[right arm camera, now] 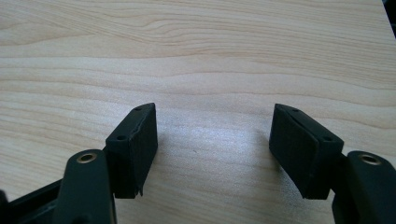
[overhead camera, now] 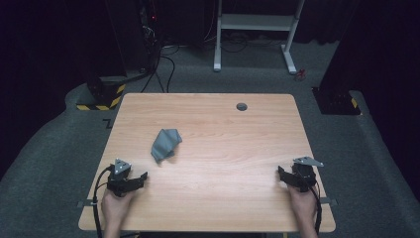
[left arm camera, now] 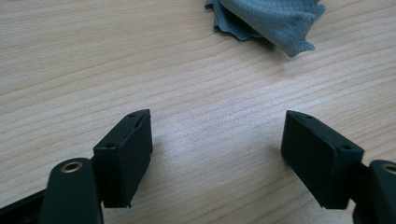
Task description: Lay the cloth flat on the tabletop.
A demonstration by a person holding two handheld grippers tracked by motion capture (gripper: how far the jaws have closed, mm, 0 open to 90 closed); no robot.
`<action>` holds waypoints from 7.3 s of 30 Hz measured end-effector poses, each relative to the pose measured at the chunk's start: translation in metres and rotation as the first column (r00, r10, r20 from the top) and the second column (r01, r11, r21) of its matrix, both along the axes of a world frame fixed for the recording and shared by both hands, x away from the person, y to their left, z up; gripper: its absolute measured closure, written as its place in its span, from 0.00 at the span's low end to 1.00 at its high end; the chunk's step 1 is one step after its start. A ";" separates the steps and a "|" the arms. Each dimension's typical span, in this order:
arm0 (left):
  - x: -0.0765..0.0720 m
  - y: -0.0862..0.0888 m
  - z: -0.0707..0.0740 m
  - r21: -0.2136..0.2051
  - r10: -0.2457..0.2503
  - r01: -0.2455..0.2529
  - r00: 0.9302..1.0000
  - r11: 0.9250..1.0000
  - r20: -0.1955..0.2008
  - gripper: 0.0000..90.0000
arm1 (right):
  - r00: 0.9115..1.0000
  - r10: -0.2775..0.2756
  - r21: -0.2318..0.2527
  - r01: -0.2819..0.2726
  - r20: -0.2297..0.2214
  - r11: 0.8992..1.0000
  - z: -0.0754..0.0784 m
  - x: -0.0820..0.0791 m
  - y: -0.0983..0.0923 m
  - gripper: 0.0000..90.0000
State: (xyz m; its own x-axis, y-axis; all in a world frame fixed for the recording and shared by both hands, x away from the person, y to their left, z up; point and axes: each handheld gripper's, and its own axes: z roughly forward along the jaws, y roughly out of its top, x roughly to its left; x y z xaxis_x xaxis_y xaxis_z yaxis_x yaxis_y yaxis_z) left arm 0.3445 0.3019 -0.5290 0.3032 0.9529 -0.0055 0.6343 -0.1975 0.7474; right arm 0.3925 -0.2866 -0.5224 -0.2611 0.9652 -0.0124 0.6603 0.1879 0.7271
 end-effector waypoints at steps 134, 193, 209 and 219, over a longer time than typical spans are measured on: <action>0.066 -0.202 0.047 -0.192 -0.541 0.545 0.837 0.816 0.076 0.95 | 1.000 0.016 0.001 -0.016 0.000 1.000 0.000 -0.002 0.001 0.35; 0.026 -0.194 0.021 -0.013 -0.509 0.510 0.860 0.860 0.034 0.97 | 0.854 0.520 0.030 -0.520 -0.026 0.854 0.006 -0.032 0.168 1.00; 0.018 -0.172 0.030 0.067 -0.472 0.468 0.880 0.881 0.060 0.98 | 0.877 0.481 -0.036 -0.480 0.018 0.877 0.015 -0.045 0.133 1.00; 0.010 -0.169 0.020 0.036 -0.464 0.463 0.886 0.885 0.000 0.63 | 0.878 0.476 0.002 -0.477 0.053 0.879 0.021 -0.053 0.124 0.89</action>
